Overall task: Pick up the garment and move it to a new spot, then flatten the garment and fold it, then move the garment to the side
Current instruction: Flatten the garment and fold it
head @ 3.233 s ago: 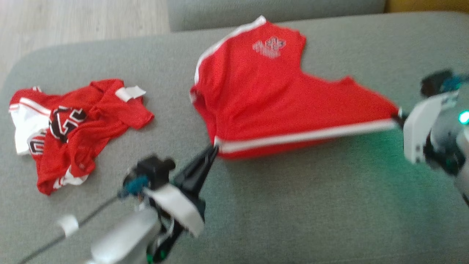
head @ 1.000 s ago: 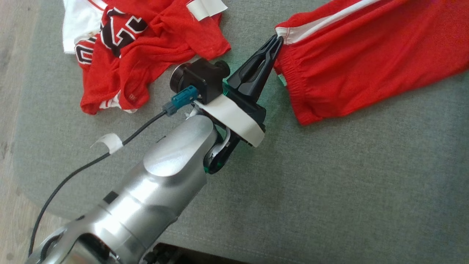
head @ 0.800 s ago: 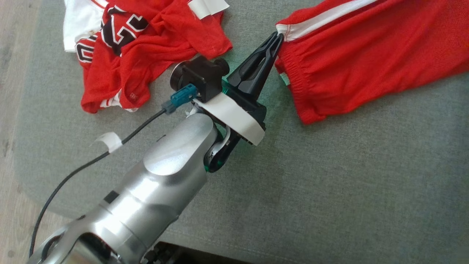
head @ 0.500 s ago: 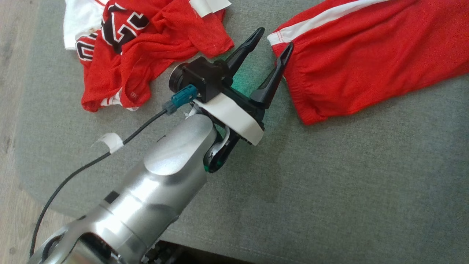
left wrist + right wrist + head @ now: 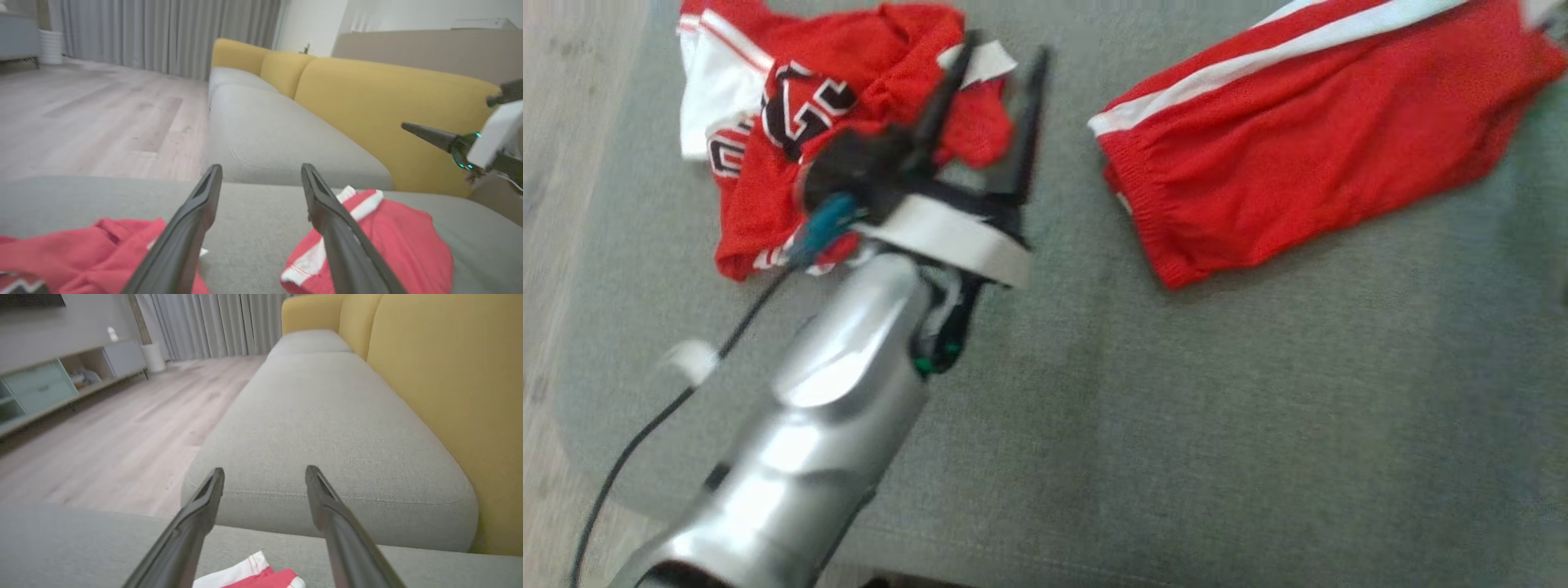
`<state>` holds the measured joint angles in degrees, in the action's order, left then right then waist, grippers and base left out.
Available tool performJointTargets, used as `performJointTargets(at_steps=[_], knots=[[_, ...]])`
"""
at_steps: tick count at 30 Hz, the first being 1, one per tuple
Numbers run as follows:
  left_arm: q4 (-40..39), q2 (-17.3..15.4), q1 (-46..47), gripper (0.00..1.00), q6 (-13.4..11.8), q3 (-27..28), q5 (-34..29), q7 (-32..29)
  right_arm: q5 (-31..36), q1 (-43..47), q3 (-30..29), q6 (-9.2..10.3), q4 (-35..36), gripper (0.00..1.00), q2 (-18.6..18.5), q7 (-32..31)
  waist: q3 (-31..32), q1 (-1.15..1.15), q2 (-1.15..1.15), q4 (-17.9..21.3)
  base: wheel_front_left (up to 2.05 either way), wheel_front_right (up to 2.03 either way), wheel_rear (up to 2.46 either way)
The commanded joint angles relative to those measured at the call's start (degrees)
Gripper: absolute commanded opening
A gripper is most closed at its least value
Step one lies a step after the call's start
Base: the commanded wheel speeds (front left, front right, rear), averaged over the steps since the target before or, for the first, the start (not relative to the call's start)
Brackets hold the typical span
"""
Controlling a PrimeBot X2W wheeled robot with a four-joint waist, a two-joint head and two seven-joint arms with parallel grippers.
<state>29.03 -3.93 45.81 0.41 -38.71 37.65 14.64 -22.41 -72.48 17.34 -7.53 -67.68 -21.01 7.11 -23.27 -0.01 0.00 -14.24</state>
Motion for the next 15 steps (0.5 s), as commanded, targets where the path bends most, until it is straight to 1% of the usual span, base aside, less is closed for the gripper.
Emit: performJointTargets(at_steps=[1, 3, 5, 9, 11, 15], knots=[[-2.85, -2.5, -0.89, 1.0, -0.77, 3.89, -1.79, 0.36, -1.21, 1.72, -0.25, 0.04, 2.41, 1.0, 1.37, 2.57, 3.48, 0.01, 0.0, 2.28, 0.0, 0.0, 0.0], [-5.06, -3.36, -4.09, 1.0, -1.57, 7.87, -3.73, 0.36, -2.07, 4.6, 0.71, 0.04, 4.4, 1.0, 2.87, 5.0, 5.53, 0.01, 0.0, 3.42, 0.0, 0.0, 0.0], [-7.0, -4.4, -7.23, 1.0, -1.84, 10.91, -5.98, 0.36, -2.92, 7.89, 1.67, 0.04, 7.12, 1.0, 4.32, 6.58, 7.46, 0.01, 0.0, 4.68, 0.0, 0.0, 0.0], [-11.03, -5.95, -13.52, 1.0, -2.16, 15.52, -10.43, 0.36, -4.15, 15.99, 2.8, 0.04, 14.54, 1.0, 6.31, 7.76, 10.82, 0.01, 0.0, 6.88, 0.0, 0.0, 0.0], [-12.94, -6.54, -16.7, 1.0, -2.35, 17.21, -12.51, 0.36, -3.95, 20.85, 1.43, 0.04, 20.65, 1.0, 6.84, 7.83, 12.19, 0.01, 0.0, 7.79, 0.0, 0.0, 0.0], [-15.4, -6.98, -23.21, 1.0, -2.73, 19.46, -15.46, 0.36, -1.53, 33.19, -4.11, 0.04, 32.21, 1.0, 8.92, 7.86, 14.56, 0.01, 0.0, 9.28, 0.0, 0.0, 0.0]])
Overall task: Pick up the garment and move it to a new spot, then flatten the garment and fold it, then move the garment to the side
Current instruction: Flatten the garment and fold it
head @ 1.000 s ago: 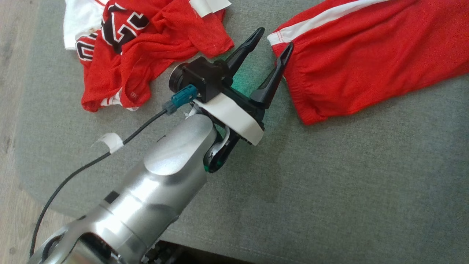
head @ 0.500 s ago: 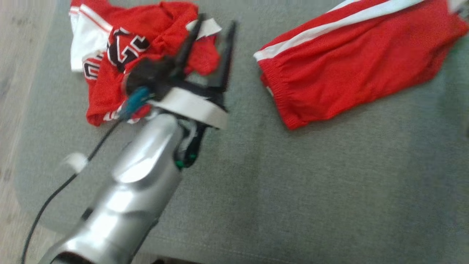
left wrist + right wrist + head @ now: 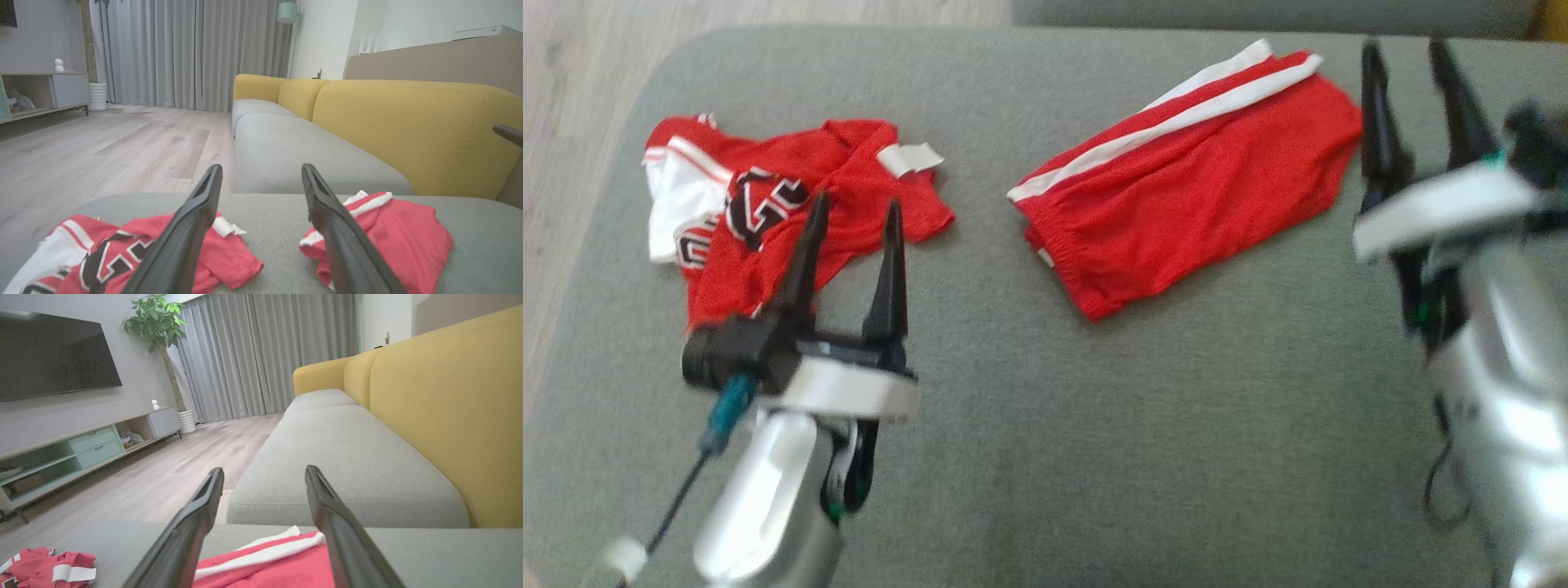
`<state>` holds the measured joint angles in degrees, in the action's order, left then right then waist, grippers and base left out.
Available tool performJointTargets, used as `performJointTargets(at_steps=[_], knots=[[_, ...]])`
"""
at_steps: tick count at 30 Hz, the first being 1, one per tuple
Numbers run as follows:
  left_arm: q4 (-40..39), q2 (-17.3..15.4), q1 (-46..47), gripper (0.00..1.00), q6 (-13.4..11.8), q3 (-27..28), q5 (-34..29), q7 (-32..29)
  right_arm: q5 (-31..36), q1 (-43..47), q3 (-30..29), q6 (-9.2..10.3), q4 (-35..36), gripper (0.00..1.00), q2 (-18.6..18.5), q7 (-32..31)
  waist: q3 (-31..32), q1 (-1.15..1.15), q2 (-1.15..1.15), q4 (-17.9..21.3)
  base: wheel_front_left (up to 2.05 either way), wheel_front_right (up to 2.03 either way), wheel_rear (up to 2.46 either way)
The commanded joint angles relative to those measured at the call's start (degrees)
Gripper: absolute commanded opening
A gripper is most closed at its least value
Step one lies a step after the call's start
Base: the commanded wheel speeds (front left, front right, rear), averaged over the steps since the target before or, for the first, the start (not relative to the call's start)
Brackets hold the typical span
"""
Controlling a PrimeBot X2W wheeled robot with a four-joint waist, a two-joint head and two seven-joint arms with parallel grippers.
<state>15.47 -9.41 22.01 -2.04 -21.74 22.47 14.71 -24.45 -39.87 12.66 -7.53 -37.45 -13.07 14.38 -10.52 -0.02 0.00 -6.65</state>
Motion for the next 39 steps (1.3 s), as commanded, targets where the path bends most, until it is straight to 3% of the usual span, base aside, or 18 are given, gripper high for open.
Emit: performJointTargets(at_steps=[1, 11, 19, 28, 34, 39], knots=[[-2.03, -1.37, -1.01, 1.0, -0.39, 2.93, -0.51, 0.29, 1.43, 3.67, -0.69, 0.04, 4.5, 1.0, 1.8, 0.6, 2.33, 0.02, 0.0, 1.99, 0.0, 0.0, 0.0], [-5.18, 0.33, -13.77, 1.0, -0.17, 6.54, -3.73, 0.29, 7.03, 26.57, -6.75, 0.04, 20.36, 1.0, 9.03, 0.61, 4.78, 0.02, 0.0, 4.37, 0.0, 0.0, 0.0], [-6.66, 3.21, -16.34, 1.0, 0.51, 8.21, -5.77, 0.29, 8.35, 30.82, -7.73, 0.04, 23.18, 1.0, 9.96, 0.61, 4.06, 0.02, 0.0, 3.63, 0.0, 0.0, 0.0], [-5.63, 4.99, -11.76, 1.0, 3.4, 7.25, -8.12, 0.29, 10.93, 22.04, -14.3, 0.04, 22.99, 1.0, 10.02, -6.52, -3.09, 0.02, 0.0, -0.72, 0.0, 0.0, 0.0], [-5.32, 5.94, -8.68, 1.0, 4.93, 6.58, -8.32, 0.29, 17.73, 10.45, -24.11, 0.04, 17.44, 1.0, 9.31, -18.65, -8.13, 0.02, 0.0, -4.83, 0.0, 0.0, 0.0], [-5.54, 6.44, -7.14, 1.0, 5.41, 4.62, -7.86, 0.29, 24.59, -0.43, -32.9, 0.04, 9.18, 1.0, 8.2, -23.82, -11.04, 0.02, 0.0, -7.79, 0.0, 0.0, 0.0]])
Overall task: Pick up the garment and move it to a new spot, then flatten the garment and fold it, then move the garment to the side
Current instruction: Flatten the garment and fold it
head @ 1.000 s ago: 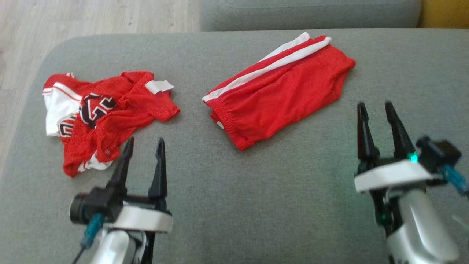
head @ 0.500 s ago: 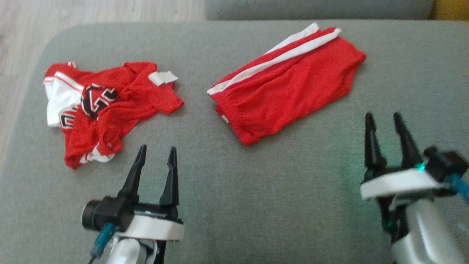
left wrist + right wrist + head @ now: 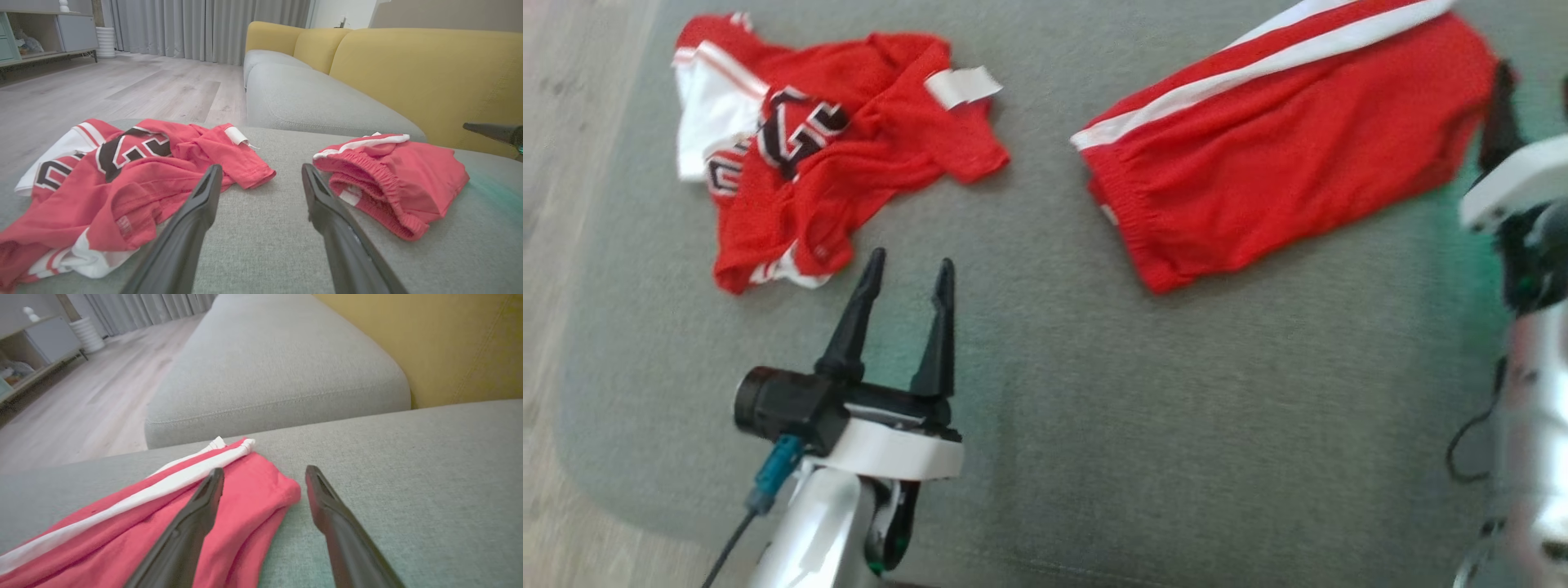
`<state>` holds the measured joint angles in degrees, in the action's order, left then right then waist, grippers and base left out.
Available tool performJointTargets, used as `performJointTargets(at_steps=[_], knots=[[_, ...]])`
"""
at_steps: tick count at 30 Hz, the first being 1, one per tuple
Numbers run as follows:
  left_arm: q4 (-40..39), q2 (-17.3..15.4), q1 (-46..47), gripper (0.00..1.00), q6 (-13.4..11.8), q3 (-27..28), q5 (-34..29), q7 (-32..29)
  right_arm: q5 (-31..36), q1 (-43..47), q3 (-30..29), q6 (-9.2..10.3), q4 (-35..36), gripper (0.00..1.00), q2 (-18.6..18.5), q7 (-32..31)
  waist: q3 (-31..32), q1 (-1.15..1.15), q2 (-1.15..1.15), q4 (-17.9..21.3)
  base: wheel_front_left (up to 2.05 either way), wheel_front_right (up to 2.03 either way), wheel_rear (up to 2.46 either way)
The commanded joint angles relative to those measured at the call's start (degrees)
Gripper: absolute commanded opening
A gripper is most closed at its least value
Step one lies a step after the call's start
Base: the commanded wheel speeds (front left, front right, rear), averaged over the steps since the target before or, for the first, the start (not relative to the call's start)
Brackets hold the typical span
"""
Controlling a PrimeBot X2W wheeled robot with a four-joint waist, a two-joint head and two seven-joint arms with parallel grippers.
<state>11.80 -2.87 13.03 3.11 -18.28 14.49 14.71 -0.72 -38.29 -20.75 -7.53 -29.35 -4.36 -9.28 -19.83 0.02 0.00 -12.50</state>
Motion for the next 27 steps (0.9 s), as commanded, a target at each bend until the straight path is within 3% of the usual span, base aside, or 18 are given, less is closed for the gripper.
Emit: performJointTargets(at_steps=[1, 10, 21, 23, 27], knots=[[-1.86, -0.08, 2.11, 1.0, 0.36, 0.53, -0.15, 0.29, 2.0, -3.38, -0.68, 0.04, -0.6, 1.0, -0.97, -0.54, -1.93, -0.02, 0.0, -2.38, 0.0, 0.0, 0.0], [-3.69, -0.02, 3.48, 1.0, -0.52, -3.76, 1.2, 0.29, 9.33, -11.46, -7.41, 0.04, -14.28, 1.0, -5.21, -2.75, -3.75, -0.02, 0.0, -4.73, 0.0, 0.0, 0.0], [-3.48, -0.01, 3.76, 1.0, -1.3, -4.12, 1.21, 0.29, 10.42, -15.21, -2.16, 0.04, -26.39, 1.0, -6.56, -2.47, -3.77, -0.02, 0.0, -4.68, 0.0, 0.0, 0.0], [-3.28, -0.01, 3.9, 1.0, -1.4, -3.99, 0.54, 0.29, 9.79, -15.72, -0.69, 0.04, -28.31, 0.0, -6.95, -2.27, -3.54, -0.02, 0.0, -4.55, 0.0, 0.0, 0.0], [-3.05, -0.01, 3.89, 1.0, -1.52, -3.76, 0.46, 0.29, 8.29, -16.33, 0.64, 0.04, -30.64, 0.0, -8.25, 0.24, -2.53, -0.02, 0.0, -4.16, 0.0, 0.0, 0.0]])
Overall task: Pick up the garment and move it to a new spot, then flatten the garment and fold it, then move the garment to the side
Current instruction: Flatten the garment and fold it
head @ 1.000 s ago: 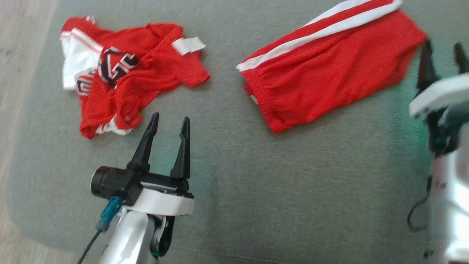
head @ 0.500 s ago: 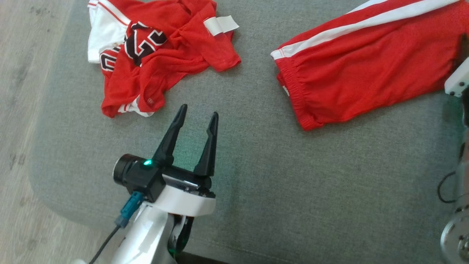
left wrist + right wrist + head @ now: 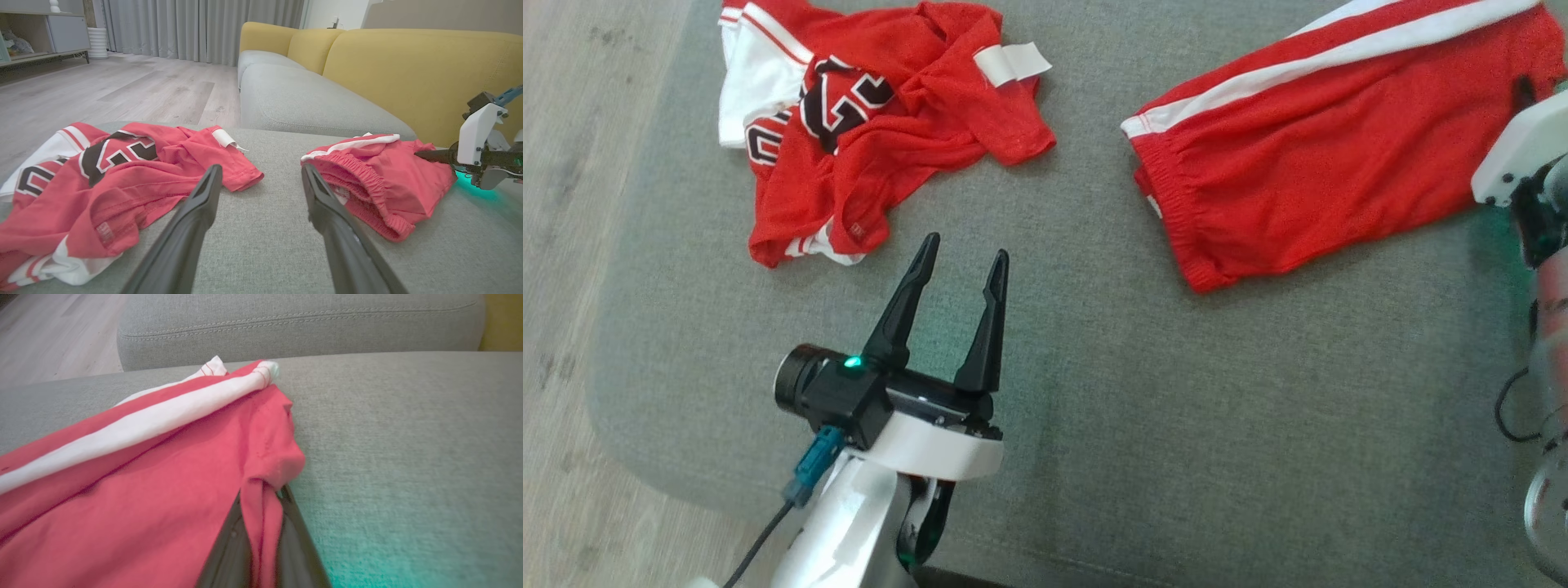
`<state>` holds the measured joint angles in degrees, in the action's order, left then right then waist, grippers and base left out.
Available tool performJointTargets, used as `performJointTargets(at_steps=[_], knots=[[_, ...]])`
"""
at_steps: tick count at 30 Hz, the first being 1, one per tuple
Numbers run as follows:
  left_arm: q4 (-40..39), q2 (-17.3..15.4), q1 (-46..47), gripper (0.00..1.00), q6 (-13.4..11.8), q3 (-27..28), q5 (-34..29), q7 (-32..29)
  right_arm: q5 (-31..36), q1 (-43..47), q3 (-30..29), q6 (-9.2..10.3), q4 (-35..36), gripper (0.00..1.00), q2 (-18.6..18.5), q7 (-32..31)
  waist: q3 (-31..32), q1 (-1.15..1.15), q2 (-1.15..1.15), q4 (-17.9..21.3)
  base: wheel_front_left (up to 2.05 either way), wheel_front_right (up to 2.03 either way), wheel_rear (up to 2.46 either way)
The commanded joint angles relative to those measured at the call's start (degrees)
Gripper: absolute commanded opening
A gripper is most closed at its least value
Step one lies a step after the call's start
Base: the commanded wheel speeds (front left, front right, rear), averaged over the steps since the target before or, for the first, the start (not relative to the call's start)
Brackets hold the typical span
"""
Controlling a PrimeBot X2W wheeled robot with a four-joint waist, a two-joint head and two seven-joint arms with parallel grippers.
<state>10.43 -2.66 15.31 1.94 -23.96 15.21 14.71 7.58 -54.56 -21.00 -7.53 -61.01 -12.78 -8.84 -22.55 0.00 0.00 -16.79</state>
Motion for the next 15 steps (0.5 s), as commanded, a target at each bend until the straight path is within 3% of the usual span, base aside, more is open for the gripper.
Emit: performJointTargets(at_steps=[1, 15], knots=[[-1.56, -0.22, 1.48, 1.0, -0.39, 2.03, -0.32, 0.29, -0.39, -0.07, 1.02, 0.04, 0.62, 0.0, -0.01, 0.73, 0.61, 0.0, 0.0, 0.33, 0.0, 0.0, 0.0], [-1.15, -0.22, -2.17, 1.0, -0.06, 5.83, -1.93, 0.29, -6.7, 7.88, 4.42, 0.04, -1.42, 0.0, 0.49, 11.44, 8.51, 0.0, 0.0, 7.79, 0.0, 0.0, 0.0]])
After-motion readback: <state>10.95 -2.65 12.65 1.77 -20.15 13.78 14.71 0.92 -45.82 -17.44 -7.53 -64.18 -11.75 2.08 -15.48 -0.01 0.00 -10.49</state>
